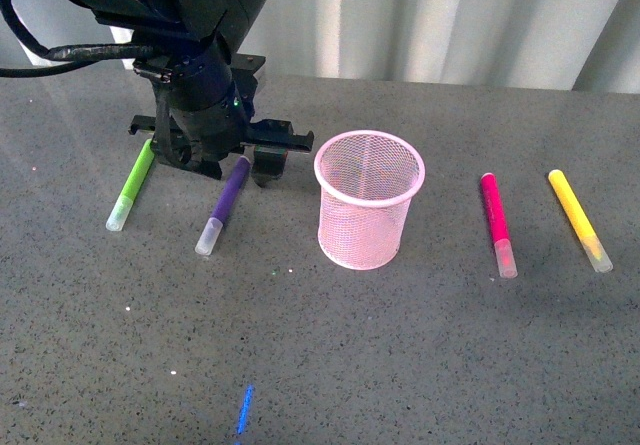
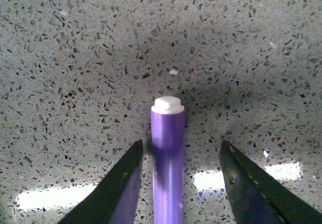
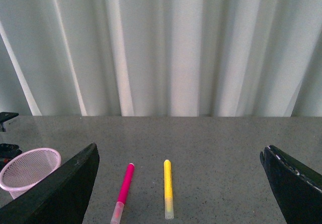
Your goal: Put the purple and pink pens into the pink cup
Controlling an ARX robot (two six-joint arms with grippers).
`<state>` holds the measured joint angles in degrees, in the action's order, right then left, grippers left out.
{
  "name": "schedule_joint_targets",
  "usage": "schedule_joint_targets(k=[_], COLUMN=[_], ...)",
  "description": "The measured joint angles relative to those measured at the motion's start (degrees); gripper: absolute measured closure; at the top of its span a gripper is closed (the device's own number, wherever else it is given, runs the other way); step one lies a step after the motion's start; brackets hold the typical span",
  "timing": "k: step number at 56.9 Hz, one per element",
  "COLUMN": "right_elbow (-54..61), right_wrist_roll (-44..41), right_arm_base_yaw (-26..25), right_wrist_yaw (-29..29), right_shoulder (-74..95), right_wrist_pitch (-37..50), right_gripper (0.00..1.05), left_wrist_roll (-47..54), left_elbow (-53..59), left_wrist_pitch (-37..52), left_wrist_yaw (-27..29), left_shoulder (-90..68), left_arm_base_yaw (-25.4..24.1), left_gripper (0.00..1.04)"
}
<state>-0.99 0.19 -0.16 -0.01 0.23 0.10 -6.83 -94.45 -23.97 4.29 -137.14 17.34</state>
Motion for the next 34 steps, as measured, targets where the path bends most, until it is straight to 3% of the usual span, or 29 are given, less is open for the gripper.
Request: schedule_joint_targets(k=[7,12,34], right_elbow=[0.0,0.0,0.0], right_wrist_roll=[0.0,0.0,0.0], right_arm_base_yaw=[0.0,0.0,0.0], right_wrist_yaw=[0.0,0.0,0.0], right_shoulder=[0.0,0.0,0.0], right_wrist_pitch=[0.0,0.0,0.0], right_gripper=[0.07,0.07,0.07], left_wrist_roll=[-0.7,-1.3,-3.9], left_elbow=[-0.3,-0.4,0.5], left_wrist_pitch=[0.0,0.1,2.7], left_wrist_yaw=[0.1,0.0,-1.1], left_shoulder=[-0.1,-0.2,0.2], left_arm_base_yaw=[0.4,0.4,0.2], left_gripper=[0.81,0.91,0.92])
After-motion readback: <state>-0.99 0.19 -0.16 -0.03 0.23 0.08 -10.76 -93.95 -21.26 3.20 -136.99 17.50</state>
